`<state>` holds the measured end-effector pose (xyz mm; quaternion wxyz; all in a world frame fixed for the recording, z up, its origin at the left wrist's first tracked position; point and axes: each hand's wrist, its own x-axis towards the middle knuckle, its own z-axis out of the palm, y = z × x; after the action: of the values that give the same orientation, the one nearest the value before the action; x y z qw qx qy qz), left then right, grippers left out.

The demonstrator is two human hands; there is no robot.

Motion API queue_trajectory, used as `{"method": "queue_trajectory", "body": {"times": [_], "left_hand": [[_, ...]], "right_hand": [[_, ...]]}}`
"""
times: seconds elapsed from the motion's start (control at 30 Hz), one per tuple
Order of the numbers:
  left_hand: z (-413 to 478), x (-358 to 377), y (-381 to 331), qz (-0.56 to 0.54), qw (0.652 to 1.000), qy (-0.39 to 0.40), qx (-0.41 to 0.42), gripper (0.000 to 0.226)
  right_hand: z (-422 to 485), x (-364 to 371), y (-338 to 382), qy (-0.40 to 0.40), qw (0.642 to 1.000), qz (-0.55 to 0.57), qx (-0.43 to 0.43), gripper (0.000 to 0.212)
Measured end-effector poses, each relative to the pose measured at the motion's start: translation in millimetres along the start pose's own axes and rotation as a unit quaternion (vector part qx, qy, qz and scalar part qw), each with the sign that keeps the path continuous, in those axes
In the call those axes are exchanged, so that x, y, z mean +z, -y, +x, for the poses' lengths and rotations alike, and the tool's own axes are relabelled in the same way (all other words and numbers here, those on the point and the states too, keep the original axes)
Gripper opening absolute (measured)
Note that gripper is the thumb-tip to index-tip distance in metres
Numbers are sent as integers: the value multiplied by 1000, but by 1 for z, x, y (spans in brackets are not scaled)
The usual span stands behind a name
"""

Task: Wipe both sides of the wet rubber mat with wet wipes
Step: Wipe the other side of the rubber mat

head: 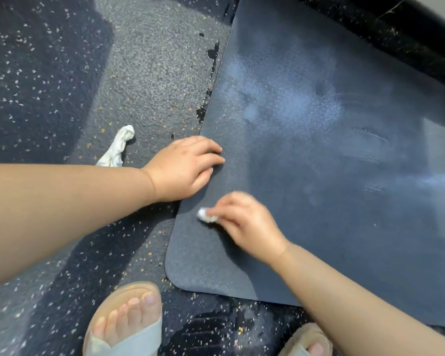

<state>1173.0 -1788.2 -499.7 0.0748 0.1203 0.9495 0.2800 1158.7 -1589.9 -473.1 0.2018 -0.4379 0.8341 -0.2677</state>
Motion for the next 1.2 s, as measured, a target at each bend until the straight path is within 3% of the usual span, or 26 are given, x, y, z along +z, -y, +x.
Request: {"method": "queue_trajectory", "body": {"times": [0.13, 0.23, 0.3, 0.37, 0.43, 0.53, 0.63, 0.7, 0.77, 0.87, 0.93, 1.03, 1.1, 1.2], "left_hand": [[-7, 9, -1, 53, 998, 0, 19, 37], [-8, 8, -3, 74, 997, -8, 29, 40], [-8, 6, -4, 79, 996, -8, 27, 41], [-8, 8, -5, 84, 996, -8, 25, 42], [-7, 9, -5, 88, 996, -6, 25, 41], [-7, 10, -9, 107, 992, -37, 63, 30], [-9, 13, -15, 118, 987, -46, 103, 29], [-11, 16, -18, 109, 987, -45, 107, 31], [-12, 15, -18, 114, 988, -38, 97, 42], [-12, 14, -17, 94, 992, -43, 73, 38], [-13, 13, -18, 78, 994, -45, 59, 41], [-16, 14, -18, 54, 996, -41, 50, 48], [-16, 15, -17, 45, 997, -46, 44, 47], [-14, 14, -18, 40, 997, -52, 39, 46]], "right_hand": [[36, -33, -40, -207, 959, -18, 195, 16], [52, -32, -60, -215, 931, -20, 294, 20], [44, -16, -50, -204, 940, -45, 269, 17], [13, 3, -29, -174, 966, -60, 184, 16], [-30, 15, -8, -104, 987, -47, 109, 20], [-69, 15, 7, 15, 998, -8, 63, 17], [-51, -6, -4, -10, 998, 1, 61, 17], [-19, -24, -20, -111, 984, -1, 140, 17], [19, -38, -38, -195, 948, 23, 252, 18], [53, -33, -55, -217, 906, 56, 360, 19], [52, -17, -45, -218, 914, 22, 340, 17], [12, 12, -10, -155, 971, -29, 179, 17], [-25, 19, 7, -47, 994, -25, 97, 20], [-46, 7, 7, 96, 994, 1, 56, 17]]}}
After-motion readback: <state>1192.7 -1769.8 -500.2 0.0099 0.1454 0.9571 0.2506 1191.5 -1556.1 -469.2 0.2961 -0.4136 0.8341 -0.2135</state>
